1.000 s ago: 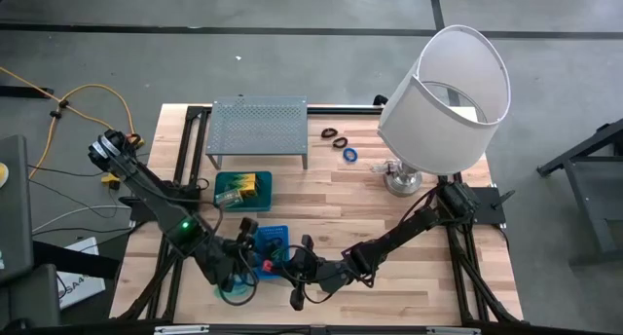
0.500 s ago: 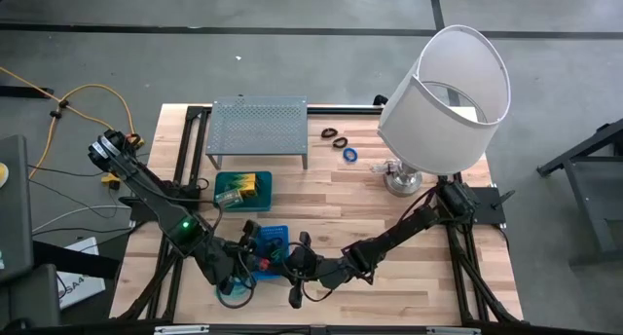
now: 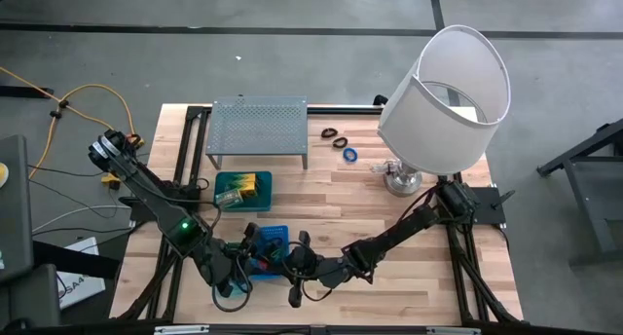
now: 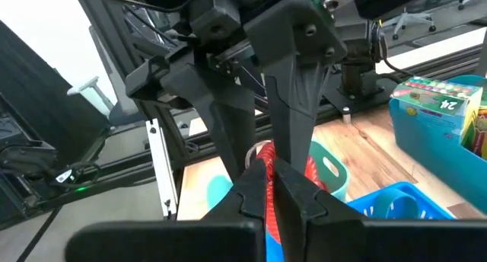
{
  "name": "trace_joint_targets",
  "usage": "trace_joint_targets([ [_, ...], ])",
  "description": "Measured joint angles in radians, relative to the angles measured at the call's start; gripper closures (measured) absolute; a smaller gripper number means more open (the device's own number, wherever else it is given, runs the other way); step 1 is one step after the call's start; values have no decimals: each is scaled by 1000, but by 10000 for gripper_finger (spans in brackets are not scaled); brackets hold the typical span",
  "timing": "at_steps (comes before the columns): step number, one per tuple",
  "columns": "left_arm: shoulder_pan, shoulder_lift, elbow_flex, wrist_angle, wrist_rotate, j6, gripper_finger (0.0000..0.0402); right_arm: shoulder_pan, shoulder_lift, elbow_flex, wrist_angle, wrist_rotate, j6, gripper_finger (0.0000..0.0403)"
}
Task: Pick & Place Office Desk Supplies
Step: Put the orange spring keychain into the green bin
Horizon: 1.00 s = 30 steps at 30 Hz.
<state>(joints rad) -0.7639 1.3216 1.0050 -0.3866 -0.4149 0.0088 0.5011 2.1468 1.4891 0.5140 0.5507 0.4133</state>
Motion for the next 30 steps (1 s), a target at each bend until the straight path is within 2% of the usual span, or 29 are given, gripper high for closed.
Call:
trace_joint_targets([
  [9, 0, 0, 0, 0, 0, -1, 286, 0, 0, 0, 0, 0, 0, 399],
  [21, 0, 0, 0, 0, -2, -1, 362, 0, 0, 0, 0, 0, 0, 399],
  [30, 0, 0, 0, -1, -2, -1, 372, 0, 0, 0, 0, 0, 0, 399],
])
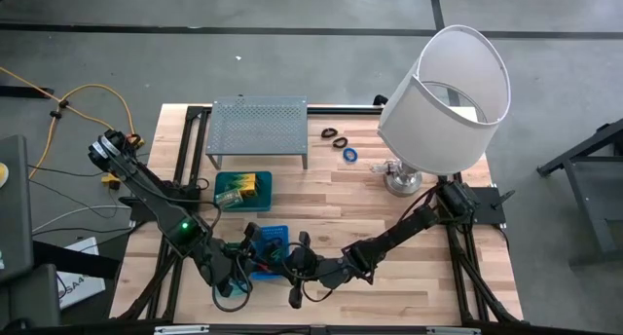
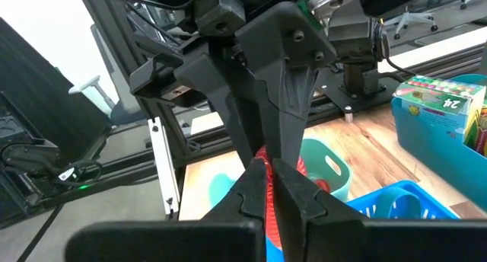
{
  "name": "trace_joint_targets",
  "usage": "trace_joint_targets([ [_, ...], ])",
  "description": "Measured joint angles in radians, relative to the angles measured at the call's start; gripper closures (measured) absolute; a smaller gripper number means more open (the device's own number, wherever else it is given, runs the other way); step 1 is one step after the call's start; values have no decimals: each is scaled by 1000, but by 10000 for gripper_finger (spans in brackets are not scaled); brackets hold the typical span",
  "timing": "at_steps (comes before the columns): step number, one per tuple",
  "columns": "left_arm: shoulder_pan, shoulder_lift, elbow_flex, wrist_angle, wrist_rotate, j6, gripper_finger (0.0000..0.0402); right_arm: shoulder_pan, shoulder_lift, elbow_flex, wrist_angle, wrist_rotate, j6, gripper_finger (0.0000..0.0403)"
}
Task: Pick & Place Office Desk Supplies
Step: Put the orange spring keychain into the green bin
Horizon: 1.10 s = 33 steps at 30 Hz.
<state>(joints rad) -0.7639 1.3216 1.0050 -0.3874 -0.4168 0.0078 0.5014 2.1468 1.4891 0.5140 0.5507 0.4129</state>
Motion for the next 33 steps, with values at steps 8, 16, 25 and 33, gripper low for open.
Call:
trace_joint_targets([
  [8, 0, 0, 0, 0, 0, 0, 372, 0, 0, 0, 0, -3, 2, 399],
  [16, 0, 0, 0, 0, 1, 0, 373, 0, 0, 0, -1, -3, -7, 376],
  [25, -13, 0, 0, -112, 3, -127, 373, 3, 0, 0, -1, -3, -17, 303],
  [33, -120, 0, 0, -315, 9, -390, 373, 3, 0, 0, -8, -33, -17, 280],
])
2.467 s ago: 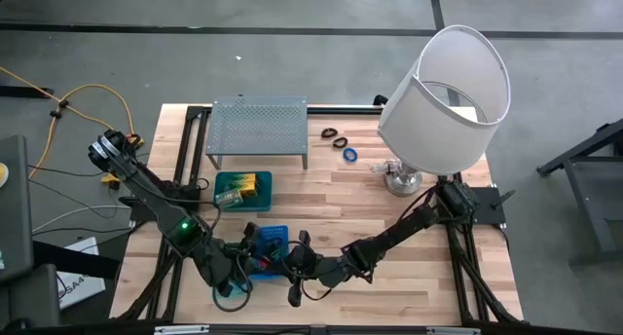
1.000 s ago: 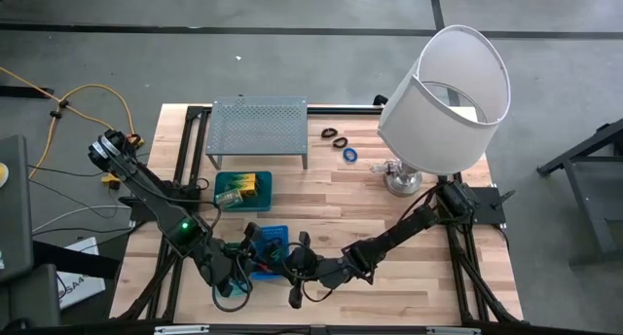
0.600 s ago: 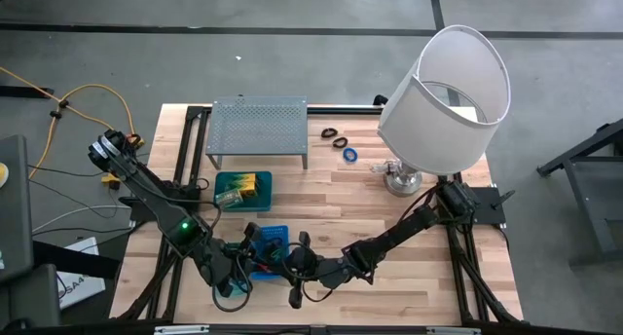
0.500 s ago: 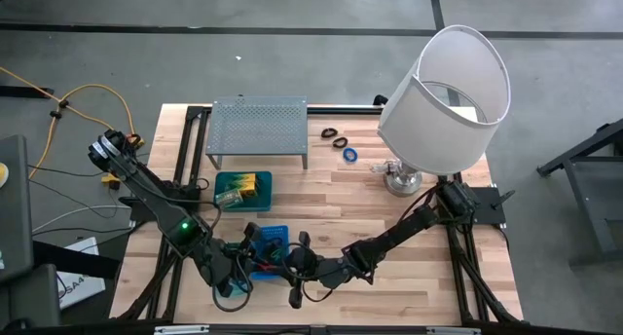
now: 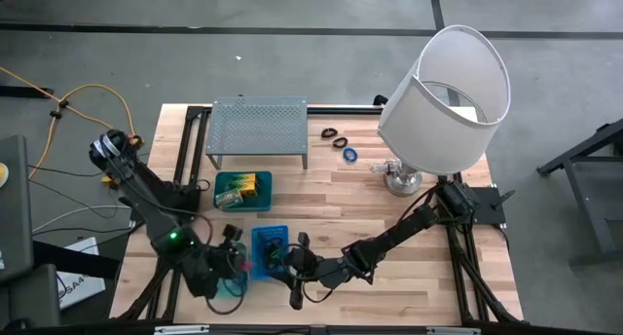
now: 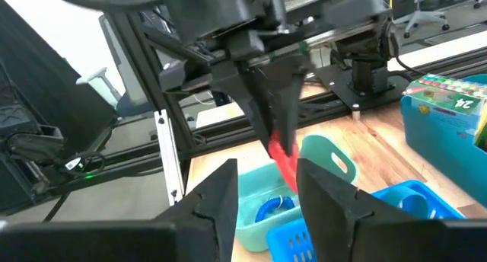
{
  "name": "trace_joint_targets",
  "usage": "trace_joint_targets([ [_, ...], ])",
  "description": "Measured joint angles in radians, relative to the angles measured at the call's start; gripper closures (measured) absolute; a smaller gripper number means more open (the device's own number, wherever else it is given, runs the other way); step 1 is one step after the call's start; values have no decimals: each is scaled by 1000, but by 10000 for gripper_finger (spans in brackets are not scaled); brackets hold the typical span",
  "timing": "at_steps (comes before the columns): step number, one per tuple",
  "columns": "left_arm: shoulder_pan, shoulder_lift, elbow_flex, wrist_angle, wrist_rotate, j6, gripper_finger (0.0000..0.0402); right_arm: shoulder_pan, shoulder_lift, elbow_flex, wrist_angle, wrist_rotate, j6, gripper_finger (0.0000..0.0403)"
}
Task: Pick & Place Office Desk Supplies
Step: Put the orange spring keychain into the green bin
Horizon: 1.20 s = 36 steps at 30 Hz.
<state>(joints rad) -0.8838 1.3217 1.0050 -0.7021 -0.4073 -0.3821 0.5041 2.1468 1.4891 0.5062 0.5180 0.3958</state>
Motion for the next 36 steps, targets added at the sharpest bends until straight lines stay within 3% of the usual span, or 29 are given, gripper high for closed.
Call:
trace_joint_targets([
  [11, -149, 0, 0, -27, 46, -190, 373, 0, 0, 0, -3, -1, 0, 281],
  [20, -146, 40, -2, -28, 36, -278, 373, 0, 0, 0, -2, -1, 3, 283],
  [31, -146, 149, -6, -36, 71, -280, 372, 0, 0, 0, -2, -1, 3, 280],
  [36, -146, 149, -6, -35, 62, -277, 348, 0, 0, 0, -2, -1, 3, 282],
])
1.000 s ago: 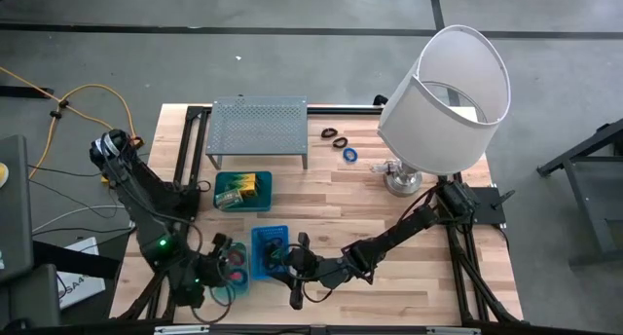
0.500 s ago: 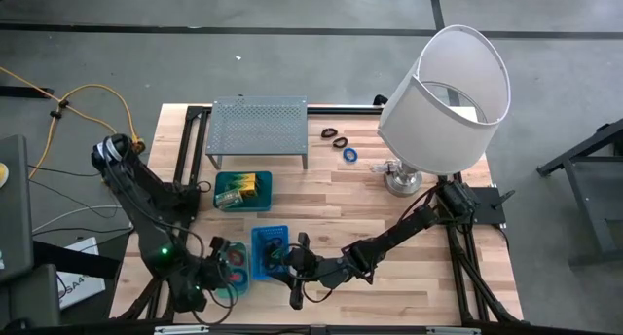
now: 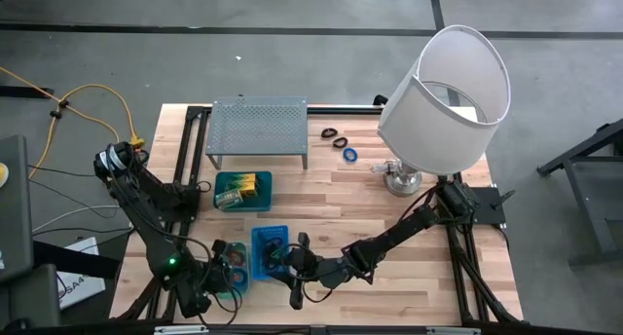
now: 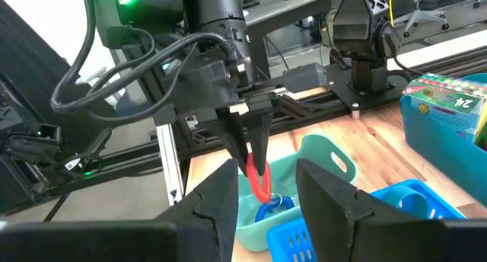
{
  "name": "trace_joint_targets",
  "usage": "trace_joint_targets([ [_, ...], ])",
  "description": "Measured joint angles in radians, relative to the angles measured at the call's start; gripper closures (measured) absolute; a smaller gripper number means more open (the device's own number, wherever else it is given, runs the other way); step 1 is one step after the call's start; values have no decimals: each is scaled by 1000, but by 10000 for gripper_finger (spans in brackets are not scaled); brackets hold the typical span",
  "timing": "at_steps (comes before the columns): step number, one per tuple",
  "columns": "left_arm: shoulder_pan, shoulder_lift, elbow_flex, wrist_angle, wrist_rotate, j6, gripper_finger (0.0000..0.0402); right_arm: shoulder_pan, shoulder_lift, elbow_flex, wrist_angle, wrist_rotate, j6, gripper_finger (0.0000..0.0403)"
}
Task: Pick & Place Office Desk Supplies
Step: Put the orange spring keychain into the green bin, then put the blue spring keychain into the green bin
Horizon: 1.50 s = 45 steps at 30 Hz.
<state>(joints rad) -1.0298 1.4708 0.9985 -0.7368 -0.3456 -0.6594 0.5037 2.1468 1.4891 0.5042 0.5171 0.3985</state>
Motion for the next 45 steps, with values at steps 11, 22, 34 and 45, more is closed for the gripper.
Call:
trace_joint_targets([
  [11, 0, 0, 0, 0, -17, -1, 292, 0, 0, 0, 0, 0, 0, 282],
  [22, 2, -10, 0, 8, -103, 69, 290, -3, 0, 0, -1, 7, -10, 282],
  [34, 2, -85, 0, 64, -420, 234, 289, -77, 0, 0, -218, 216, -5, 283],
  [45, 45, -85, 0, 104, -417, 248, 289, -86, 0, 0, -452, 378, 149, 283],
])
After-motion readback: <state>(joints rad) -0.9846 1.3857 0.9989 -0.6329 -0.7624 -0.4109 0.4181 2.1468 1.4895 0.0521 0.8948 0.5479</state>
